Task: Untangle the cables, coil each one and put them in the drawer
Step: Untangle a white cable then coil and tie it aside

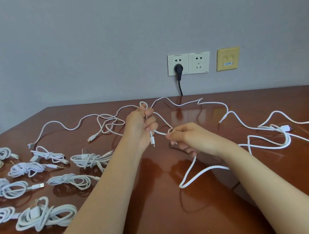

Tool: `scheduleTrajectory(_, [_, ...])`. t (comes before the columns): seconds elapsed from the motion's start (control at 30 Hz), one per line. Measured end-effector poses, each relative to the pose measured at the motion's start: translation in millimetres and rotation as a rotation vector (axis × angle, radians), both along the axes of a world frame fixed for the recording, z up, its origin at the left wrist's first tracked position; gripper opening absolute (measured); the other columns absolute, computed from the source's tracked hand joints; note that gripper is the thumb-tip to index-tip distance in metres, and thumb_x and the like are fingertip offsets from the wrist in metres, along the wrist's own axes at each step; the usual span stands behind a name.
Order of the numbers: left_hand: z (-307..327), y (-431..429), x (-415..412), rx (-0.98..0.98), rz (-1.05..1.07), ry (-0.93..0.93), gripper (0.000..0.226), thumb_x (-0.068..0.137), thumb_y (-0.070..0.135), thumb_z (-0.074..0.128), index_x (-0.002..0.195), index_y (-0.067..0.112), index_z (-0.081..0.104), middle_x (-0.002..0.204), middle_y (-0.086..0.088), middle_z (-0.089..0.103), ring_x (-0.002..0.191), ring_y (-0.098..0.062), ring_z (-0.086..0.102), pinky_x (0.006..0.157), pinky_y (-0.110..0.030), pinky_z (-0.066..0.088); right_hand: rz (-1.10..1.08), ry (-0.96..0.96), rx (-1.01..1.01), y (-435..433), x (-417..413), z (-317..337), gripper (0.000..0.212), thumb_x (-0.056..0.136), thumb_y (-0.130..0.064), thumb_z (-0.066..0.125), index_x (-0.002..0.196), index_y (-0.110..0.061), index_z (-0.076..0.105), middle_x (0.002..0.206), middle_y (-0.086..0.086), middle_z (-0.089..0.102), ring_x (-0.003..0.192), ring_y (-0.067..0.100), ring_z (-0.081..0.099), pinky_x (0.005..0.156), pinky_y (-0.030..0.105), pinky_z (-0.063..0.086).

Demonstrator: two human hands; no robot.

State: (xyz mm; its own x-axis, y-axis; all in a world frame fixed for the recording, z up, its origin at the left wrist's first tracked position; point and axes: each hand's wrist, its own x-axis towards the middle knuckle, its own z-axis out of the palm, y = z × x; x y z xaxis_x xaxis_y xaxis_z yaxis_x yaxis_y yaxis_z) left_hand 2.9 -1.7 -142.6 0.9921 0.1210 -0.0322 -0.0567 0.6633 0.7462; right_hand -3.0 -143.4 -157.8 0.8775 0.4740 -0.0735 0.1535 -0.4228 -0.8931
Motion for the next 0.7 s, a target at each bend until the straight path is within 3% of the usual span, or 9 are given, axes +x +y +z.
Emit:
scheduleTrajectory(0.1, [2, 3, -1, -0.028, 0.033, 0.007, 0.034, 0.099, 0.001, 0.017, 0.075, 0.014, 0.037, 0.046, 0.005, 0.039, 0.025, -0.003, 0.019, 0.029, -0.013, 0.014, 0.000, 0.003, -0.002, -7, -1, 8, 0.021, 0.091, -0.021, 0.051, 0.072, -0.014, 0.054, 0.050, -0.003, 0.033, 0.044, 0.010, 0.028, 0.050, 0.022, 0.036])
scheduleTrajectory(0.2, [4, 9, 0, 0.026, 0.054, 0.018, 0.032, 0.101, 0.003, 0.020, 0.077, 0.013, 0.038, 0.061, 0.003, 0.037, 0.026, -0.003, 0.019, 0.029, -0.012, 0.014, -0.020, -0.040, 0.052, -12, -1, 10, 0.017, 0.091, -0.020, 0.052, 0.078, -0.013, 0.059, 0.047, -0.006, 0.036, 0.044, 0.010, 0.030, 0.048, 0.020, 0.037])
scheduleTrajectory(0.33, [1, 1, -1, 0.446, 0.002, 0.071, 0.025, 0.101, 0.010, 0.030, 0.090, 0.010, 0.052, 0.059, 0.002, 0.039, 0.027, -0.001, 0.020, 0.031, -0.012, 0.015, -0.075, -0.317, 0.150, -6, 2, 6, 0.026, 0.092, -0.017, 0.056, 0.066, -0.020, 0.057, 0.042, -0.013, 0.037, 0.042, 0.003, 0.032, 0.046, 0.014, 0.029])
scheduleTrajectory(0.43, [-2, -13, 0, 0.635, -0.059, 0.103, 0.034, 0.102, 0.011, 0.030, 0.077, 0.010, 0.053, 0.043, 0.005, 0.036, 0.027, -0.001, 0.019, 0.032, -0.013, 0.014, -0.091, -0.425, 0.208, -3, 5, 4, 0.029, 0.090, -0.016, 0.059, 0.062, -0.025, 0.058, 0.046, -0.011, 0.032, 0.045, 0.004, 0.030, 0.049, 0.015, 0.025])
scheduleTrajectory(0.5, [-4, -18, 0, 0.714, -0.063, 0.124, 0.032, 0.100, 0.011, 0.035, 0.071, 0.011, 0.048, 0.045, 0.002, 0.034, 0.028, -0.002, 0.022, 0.036, -0.012, 0.014, -0.081, -0.444, 0.225, -2, 4, 3, 0.029, 0.089, -0.016, 0.060, 0.062, -0.027, 0.059, 0.050, -0.010, 0.033, 0.049, 0.004, 0.030, 0.051, 0.017, 0.027])
scheduleTrajectory(0.57, [-6, -21, 0, 0.787, -0.058, 0.142, 0.022, 0.099, 0.011, 0.038, 0.089, 0.005, 0.057, 0.050, 0.002, 0.038, 0.033, -0.004, 0.031, 0.039, -0.015, 0.022, -0.075, -0.457, 0.218, -1, 2, 1, 0.030, 0.088, -0.016, 0.061, 0.061, -0.029, 0.060, 0.052, -0.006, 0.036, 0.050, 0.005, 0.032, 0.051, 0.017, 0.028])
scheduleTrajectory(0.63, [-9, -22, 0, 0.802, -0.083, 0.166, 0.031, 0.100, 0.017, 0.037, 0.117, 0.000, 0.056, 0.052, 0.002, 0.037, 0.035, -0.005, 0.030, 0.040, -0.017, 0.022, -0.070, -0.461, 0.191, 0, -1, 1, 0.024, 0.089, -0.016, 0.061, 0.066, -0.024, 0.062, 0.057, 0.010, 0.044, 0.055, 0.008, 0.036, 0.054, 0.018, 0.030])
scheduleTrajectory(0.67, [-10, -23, -1, 0.778, -0.117, 0.168, 0.033, 0.102, 0.024, 0.035, 0.114, 0.004, 0.058, 0.048, 0.003, 0.034, 0.033, -0.005, 0.027, 0.039, -0.017, 0.019, -0.070, -0.460, 0.177, 0, -1, 1, 0.020, 0.089, -0.017, 0.060, 0.069, -0.020, 0.063, 0.064, 0.019, 0.050, 0.059, 0.009, 0.039, 0.056, 0.018, 0.031])
scheduleTrajectory(0.7, [-11, -24, -2, 0.749, -0.156, 0.162, 0.037, 0.102, 0.034, 0.031, 0.097, 0.009, 0.058, 0.044, 0.005, 0.031, 0.031, -0.004, 0.025, 0.039, -0.017, 0.017, -0.074, -0.463, 0.164, -1, -2, 1, 0.019, 0.089, -0.017, 0.059, 0.071, -0.018, 0.063, 0.069, 0.021, 0.055, 0.060, 0.010, 0.041, 0.056, 0.018, 0.032])
